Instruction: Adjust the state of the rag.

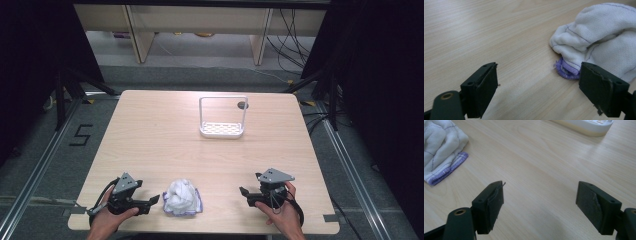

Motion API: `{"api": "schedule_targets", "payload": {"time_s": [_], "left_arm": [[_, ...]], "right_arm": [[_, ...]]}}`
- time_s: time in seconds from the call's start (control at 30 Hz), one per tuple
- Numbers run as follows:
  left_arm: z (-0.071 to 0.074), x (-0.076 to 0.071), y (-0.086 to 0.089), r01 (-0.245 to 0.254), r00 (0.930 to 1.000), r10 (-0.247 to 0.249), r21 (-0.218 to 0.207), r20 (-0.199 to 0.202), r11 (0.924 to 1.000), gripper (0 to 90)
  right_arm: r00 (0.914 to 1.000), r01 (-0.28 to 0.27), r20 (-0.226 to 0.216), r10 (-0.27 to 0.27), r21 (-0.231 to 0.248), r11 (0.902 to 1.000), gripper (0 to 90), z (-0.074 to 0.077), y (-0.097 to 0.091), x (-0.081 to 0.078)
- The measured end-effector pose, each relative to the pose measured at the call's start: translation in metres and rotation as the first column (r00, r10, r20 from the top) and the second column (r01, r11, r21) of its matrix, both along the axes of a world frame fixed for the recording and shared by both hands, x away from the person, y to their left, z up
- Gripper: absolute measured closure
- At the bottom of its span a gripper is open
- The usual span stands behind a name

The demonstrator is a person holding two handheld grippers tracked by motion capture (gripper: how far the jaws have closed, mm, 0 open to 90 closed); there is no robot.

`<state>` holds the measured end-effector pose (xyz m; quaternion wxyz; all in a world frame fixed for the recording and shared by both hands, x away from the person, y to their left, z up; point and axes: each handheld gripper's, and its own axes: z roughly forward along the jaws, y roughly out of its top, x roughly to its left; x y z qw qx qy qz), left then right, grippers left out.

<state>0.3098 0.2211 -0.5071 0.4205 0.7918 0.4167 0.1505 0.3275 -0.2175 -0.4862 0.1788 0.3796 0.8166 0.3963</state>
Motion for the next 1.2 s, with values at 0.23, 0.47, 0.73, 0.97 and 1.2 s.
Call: {"api": "schedule_targets", "payload": {"time_s": [0.23, 0.47, 0.73, 0.97, 1.2], "left_arm": [[0.001, 0.0, 0.001, -0.018, 0.9998, 0.018, 0.002, 0.004, 0.9998, 15.3], [0.004, 0.0, 0.004, -0.018, 0.9998, 0.018, 0.012, -0.002, 0.9998, 15.5], [0.011, -0.001, 0.008, -0.059, 0.9982, 0.058, -0.043, -0.016, 0.9973, 16.8], [0.01, 0.001, 0.016, -0.091, 0.9955, 0.09, -0.031, -0.03, 0.9953, 17.5], [0.013, 0.001, 0.018, -0.098, 0.9948, 0.096, -0.052, -0.033, 0.9939, 17.7]], "right_arm": [[0.9998, -0.016, -0.012, 0.016, 0.026, 0.9996, 24.2, 0.003, 0.002, -0.001], [0.9976, -0.07, 0.001, 0.07, 0.017, 0.9974, 24.5, 0.008, 0.02, -0.002], [0.9806, -0.196, 0.016, 0.195, 0.042, 0.9797, 25.6, 0.028, 0.063, -0.001], [0.9453, -0.326, 0.025, 0.325, 0.011, 0.9455, 27.3, 0.041, 0.113, 0.002], [0.9077, -0.418, 0.024, 0.419, -0.035, 0.9078, 31.8, 0.047, 0.16, 0.008]]}}
